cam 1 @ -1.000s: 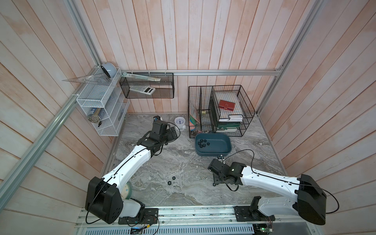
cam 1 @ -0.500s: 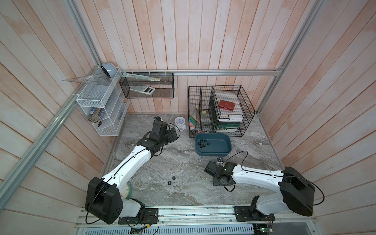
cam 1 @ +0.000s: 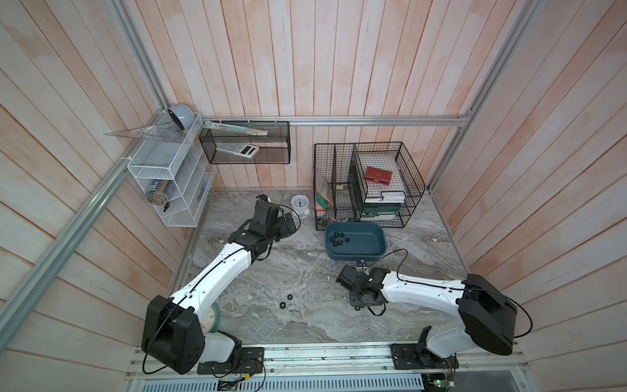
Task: Put the nuts on the desktop into the storage box
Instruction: Pick up the nut from the center of the board.
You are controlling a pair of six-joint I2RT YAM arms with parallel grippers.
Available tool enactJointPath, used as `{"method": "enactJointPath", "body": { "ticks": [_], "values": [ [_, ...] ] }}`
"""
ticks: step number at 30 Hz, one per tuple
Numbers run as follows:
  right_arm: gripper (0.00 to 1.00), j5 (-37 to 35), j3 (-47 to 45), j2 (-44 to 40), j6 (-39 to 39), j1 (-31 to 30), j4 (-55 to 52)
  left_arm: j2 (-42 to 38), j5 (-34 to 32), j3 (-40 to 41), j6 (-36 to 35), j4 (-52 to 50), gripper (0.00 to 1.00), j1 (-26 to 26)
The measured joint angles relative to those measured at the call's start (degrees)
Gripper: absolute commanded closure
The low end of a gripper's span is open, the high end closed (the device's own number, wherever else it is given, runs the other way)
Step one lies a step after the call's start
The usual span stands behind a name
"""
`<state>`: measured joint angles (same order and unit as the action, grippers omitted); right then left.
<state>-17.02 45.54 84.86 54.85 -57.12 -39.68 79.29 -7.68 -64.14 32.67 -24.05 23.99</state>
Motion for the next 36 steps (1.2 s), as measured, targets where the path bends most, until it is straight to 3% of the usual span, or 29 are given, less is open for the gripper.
{"method": "enactJointPath", "body": {
  "ticks": [15,21,36],
  "values": [
    [0.64,3.2,-2.9,-0.4,1.1,0.0,0.7,0.0,0.0,0.0,0.2,0.0,0.0,0.0],
    [0.79,3.6,-3.5,-1.2,1.4,0.0,0.7,0.0,0.0,0.0,0.1,0.0,0.0,0.0],
    [0.79,0.7,0.0,-5.7,0.8,0.9,-3.6,0.0,0.2,-0.4,0.1,-0.2,0.0,0.0]
  ]
}}
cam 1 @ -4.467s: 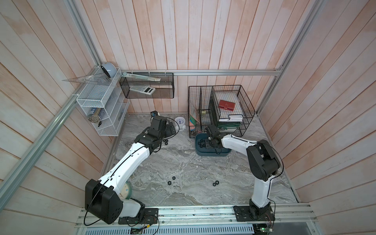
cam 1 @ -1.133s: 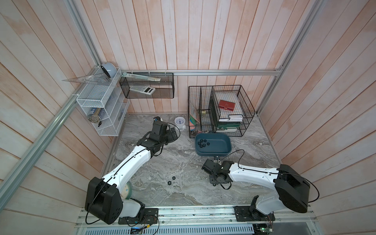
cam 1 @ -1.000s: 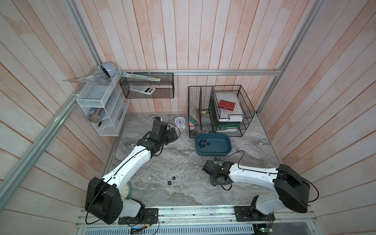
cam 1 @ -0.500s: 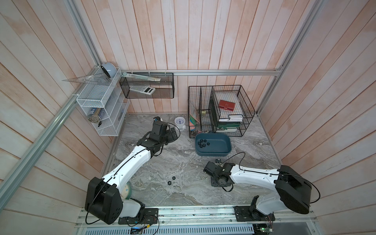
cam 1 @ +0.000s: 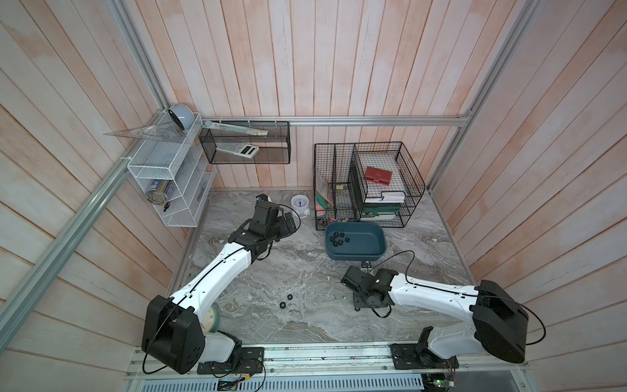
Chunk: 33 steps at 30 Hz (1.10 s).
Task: Put the nuts on the desktop into the storage box
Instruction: Pick up the nut from the center of the board, then place the nut in the storage box.
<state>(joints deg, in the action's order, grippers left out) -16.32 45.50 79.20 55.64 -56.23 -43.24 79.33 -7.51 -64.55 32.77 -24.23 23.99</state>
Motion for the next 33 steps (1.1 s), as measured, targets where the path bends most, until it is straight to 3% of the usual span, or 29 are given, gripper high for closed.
{"method": "enactJointPath", "body": {
  "ticks": [13,21,33],
  "values": [
    [0.77,-3.9,11.8,-1.6,-14.5,14.9,2.3,0.0,-2.0,-2.1,-0.2,-3.1,0.0,0.0],
    [0.76,-0.9,22.8,13.1,-23.9,21.6,7.8,0.1,-3.5,-2.5,2.5,-5.8,0.0,0.0],
    [0.76,4.1,37.7,32.3,-30.1,24.6,10.1,-3.6,-4.6,-1.3,1.4,-6.2,0.0,-0.1]
  ]
}}
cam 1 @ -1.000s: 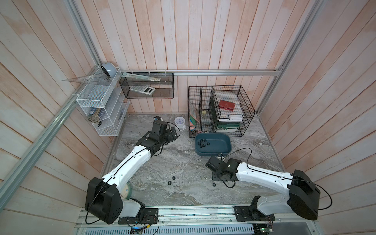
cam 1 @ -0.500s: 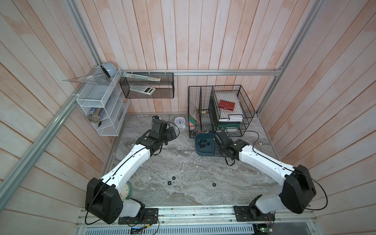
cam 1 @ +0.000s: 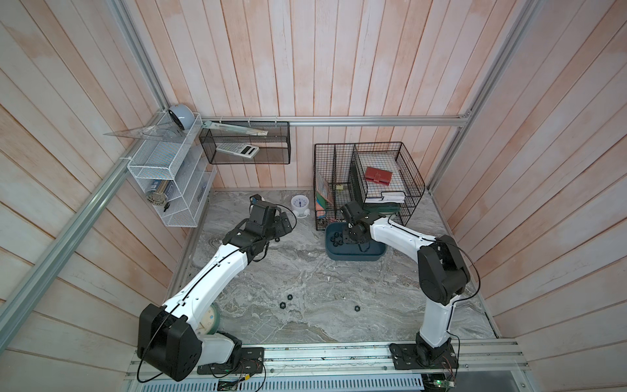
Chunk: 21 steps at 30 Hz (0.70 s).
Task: Put the nuts on the desktop into the storage box
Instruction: Place the nut in the storage box.
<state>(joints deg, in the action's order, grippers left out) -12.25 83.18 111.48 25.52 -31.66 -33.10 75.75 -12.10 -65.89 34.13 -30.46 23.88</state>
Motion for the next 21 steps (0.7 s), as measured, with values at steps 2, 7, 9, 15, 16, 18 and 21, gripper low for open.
{"method": "enactJointPath", "body": {
  "ticks": [2,7,9,15,16,18,21],
  "values": [
    [0.76,1.1,2.2,2.1,-0.6,0.5,-0.8,-1.4,-0.8,0.1,-0.9,0.0,0.0,0.0],
    [0.75,3.4,3.6,4.0,-1.4,1.2,-1.8,-2.4,-2.3,0.1,-2.3,0.0,0.0,0.0],
    [0.75,4.0,3.6,4.0,-1.4,1.2,-1.8,-2.3,-2.4,0.1,-2.7,0.0,0.0,0.0],
    [0.74,5.8,2.5,4.0,-1.3,1.2,-1.8,-1.6,-2.3,0.1,-3.1,0.0,0.0,0.0],
    [0.74,6.1,2.2,4.0,-1.3,1.2,-1.8,-1.5,-2.3,0.1,-3.1,0.0,0.0,0.0],
    [0.73,6.4,1.7,4.0,-1.2,1.2,-2.0,-1.3,-2.3,0.1,-3.1,-0.1,0.0,0.0],
    [0.73,6.7,1.6,4.0,-1.2,1.2,-2.0,-1.3,-2.3,0.1,-3.3,-0.2,0.0,0.0]
  ]
}}
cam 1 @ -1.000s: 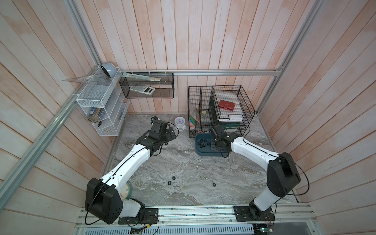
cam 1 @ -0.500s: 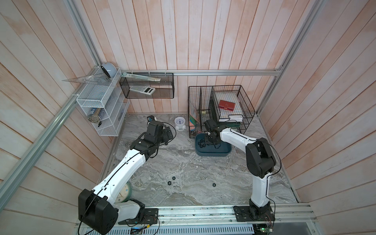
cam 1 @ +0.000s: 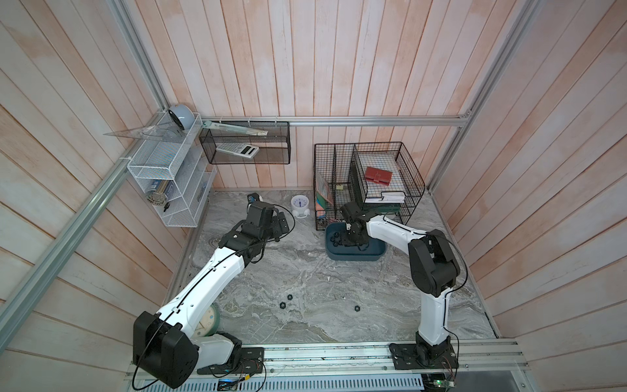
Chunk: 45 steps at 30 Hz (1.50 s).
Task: Put the nuts on the desktop into the storage box
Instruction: Place the nut in the storage box.
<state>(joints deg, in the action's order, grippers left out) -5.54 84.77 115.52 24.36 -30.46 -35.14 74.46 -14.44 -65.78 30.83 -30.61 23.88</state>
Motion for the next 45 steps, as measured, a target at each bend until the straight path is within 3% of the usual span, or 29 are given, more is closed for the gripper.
{"method": "enactJointPath", "body": {
  "ticks": [10,12,14,25,33,45],
  "values": [
    [0.71,0.6,0.0,0.6,0.0,0.0,0.0,0.0,0.0,0.0,-0.3,0.0,0.0,0.0],
    [0.65,0.5,0.0,0.8,0.0,0.0,0.0,0.0,0.0,0.0,-0.4,0.0,0.0,0.0],
    [0.5,0.5,0.0,0.9,0.3,0.0,0.0,0.0,0.0,0.0,-0.5,0.0,0.0,0.0],
    [0.45,0.5,-0.2,-0.2,-0.4,0.0,-1.2,0.0,0.5,0.0,-0.9,0.0,0.0,0.0],
    [0.35,-0.4,-5.4,-11.9,0.1,-1.4,-2.5,0.0,4.4,0.0,-2.2,1.9,0.0,0.0],
    [0.07,-5.4,-20.2,-27.2,8.1,-13.0,-7.7,0.2,14.6,1.6,-2.8,3.5,0.0,0.0]
  ]
}}
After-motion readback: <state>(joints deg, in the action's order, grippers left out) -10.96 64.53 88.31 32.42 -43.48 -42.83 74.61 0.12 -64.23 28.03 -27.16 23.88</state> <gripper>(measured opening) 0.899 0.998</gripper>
